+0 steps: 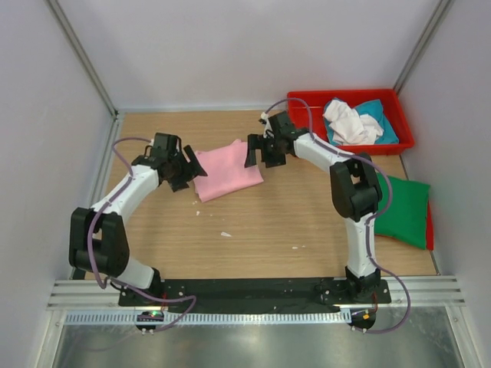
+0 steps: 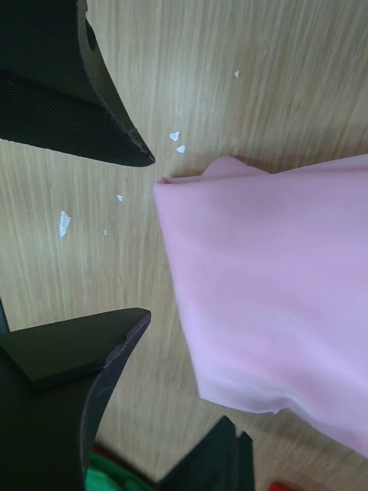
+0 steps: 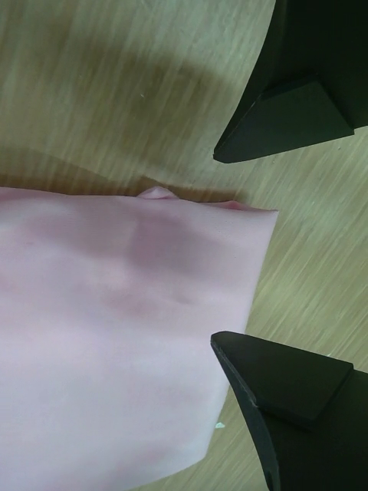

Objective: Fold and stack the t-shirts
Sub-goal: Neatly place the folded tshirt to the corner

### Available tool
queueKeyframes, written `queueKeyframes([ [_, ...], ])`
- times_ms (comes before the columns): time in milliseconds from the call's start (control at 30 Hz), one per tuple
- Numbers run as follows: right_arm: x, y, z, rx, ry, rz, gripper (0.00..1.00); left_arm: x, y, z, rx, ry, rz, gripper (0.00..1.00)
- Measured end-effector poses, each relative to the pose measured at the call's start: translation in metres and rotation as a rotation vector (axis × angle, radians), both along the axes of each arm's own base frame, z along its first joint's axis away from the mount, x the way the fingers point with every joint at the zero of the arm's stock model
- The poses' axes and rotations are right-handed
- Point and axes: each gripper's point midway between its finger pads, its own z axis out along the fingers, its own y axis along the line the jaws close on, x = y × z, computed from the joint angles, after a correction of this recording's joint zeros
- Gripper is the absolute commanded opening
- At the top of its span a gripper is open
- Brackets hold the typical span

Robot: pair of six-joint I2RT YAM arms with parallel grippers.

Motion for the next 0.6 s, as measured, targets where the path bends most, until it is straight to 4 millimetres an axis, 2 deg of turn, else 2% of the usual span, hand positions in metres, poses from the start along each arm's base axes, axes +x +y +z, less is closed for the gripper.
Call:
queueKeyframes([
  [100, -0.015, 0.001, -0.019, -0.011, 0.041, 0.014, 0.90, 0.012, 0.004, -0.013, 0.006, -0.004, 0.038, 0.72],
  [233, -0.027, 0.001, -0.034, -0.010, 0.073, 0.020, 0.88, 0.034, 0.012, -0.045, 0.024, 0.022, 0.079, 0.67],
  [400, -0.027, 0.005, -0.038, 0.014, 0.051, 0.015, 0.84, 0.058, 0.027, -0.080, 0.012, 0.061, 0.119, 0.67],
  [467, -0.028, 0.006, -0.038, 0.027, 0.038, 0.010, 0.81, 0.069, 0.027, -0.083, -0.005, 0.061, 0.123, 0.67],
  [600, -0.034, 0.013, -0.039, 0.065, 0.031, 0.000, 0.72, 0.107, 0.016, -0.076, -0.057, -0.003, 0.094, 0.62],
])
